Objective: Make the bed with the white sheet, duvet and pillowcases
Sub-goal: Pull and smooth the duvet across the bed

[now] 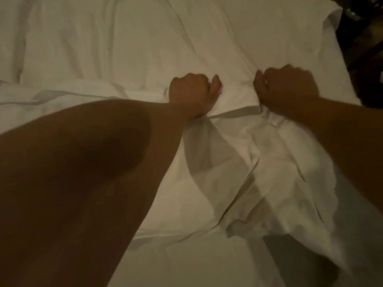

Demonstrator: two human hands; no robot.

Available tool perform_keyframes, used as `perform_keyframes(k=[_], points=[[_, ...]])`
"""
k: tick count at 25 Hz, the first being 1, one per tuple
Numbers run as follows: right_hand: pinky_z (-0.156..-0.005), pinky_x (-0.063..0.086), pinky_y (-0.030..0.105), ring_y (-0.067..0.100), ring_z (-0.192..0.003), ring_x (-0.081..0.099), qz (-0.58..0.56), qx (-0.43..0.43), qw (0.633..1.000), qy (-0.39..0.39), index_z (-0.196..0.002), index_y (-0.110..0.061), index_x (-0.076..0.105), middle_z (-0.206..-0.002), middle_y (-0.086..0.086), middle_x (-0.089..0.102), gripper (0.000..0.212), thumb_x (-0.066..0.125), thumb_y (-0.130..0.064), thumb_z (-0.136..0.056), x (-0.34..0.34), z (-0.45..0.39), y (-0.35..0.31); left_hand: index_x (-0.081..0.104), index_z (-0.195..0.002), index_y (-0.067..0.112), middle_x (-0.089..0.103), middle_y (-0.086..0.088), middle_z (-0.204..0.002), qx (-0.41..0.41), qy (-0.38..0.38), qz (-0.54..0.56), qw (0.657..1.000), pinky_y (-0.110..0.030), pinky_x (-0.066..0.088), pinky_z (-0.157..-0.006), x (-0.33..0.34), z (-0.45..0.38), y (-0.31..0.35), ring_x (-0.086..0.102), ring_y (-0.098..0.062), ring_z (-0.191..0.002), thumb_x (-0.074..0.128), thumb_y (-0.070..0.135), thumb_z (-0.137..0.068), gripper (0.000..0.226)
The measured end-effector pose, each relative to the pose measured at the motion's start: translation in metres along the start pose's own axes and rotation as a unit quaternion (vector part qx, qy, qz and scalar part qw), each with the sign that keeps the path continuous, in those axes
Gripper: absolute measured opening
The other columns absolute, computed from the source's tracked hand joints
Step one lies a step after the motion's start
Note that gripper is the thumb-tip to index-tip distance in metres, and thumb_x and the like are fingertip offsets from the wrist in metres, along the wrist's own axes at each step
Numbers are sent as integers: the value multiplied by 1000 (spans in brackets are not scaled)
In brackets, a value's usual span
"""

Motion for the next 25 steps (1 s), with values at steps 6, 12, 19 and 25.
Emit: perform_keyframes(k=[6, 12, 19, 25], points=[[-58, 41, 45, 45, -64, 61, 6, 33, 998, -46, -87, 3, 59, -73, 30, 60, 63, 16, -40, -104, 154, 38, 2, 68, -90, 19, 71, -9, -87, 3, 2, -88, 996, -36, 30, -70, 110, 9, -28, 66, -33, -85, 27, 55, -102, 55], [-60, 39, 45, 48, -70, 62, 9, 59, 998, 16, -88, 4, 58, -79, 34, 62, 60, 18, -38, -106, 157, 36, 5, 67, -91, 18, 71, -8, -87, -9, 16, -108, 994, -38, 32, -71, 118, 10, -26, 65, -34, -83, 26, 53, -101, 54], [-91, 37, 52, 45, -108, 49, 36, 71, 997, 3, -125, 1, 48, -116, 30, 52, 52, 35, -42, -99, 78, 115, 2, 36, -151, 16, 37, -7, -154, -24, 10, 3, 1000, -50, 23, -113, 82, 79, 0, 32, -32, -140, 39, 49, -97, 64], [-109, 33, 54, 48, -126, 44, 39, 164, 986, -3, -141, 5, 41, -139, 32, 46, 66, 31, -46, -100, -9, 246, 27, 25, -155, 21, 20, -3, -162, 137, -105, 88, 981, -55, 34, -108, 47, 161, 111, 21, -27, -145, 37, 47, -103, 59]])
Point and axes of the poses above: each hand's wrist, its own z-axis away from the middle knuckle, its own x-axis out of the palm, y = z × x, the point moved 5 cm from there along -z, towards the middle knuckle
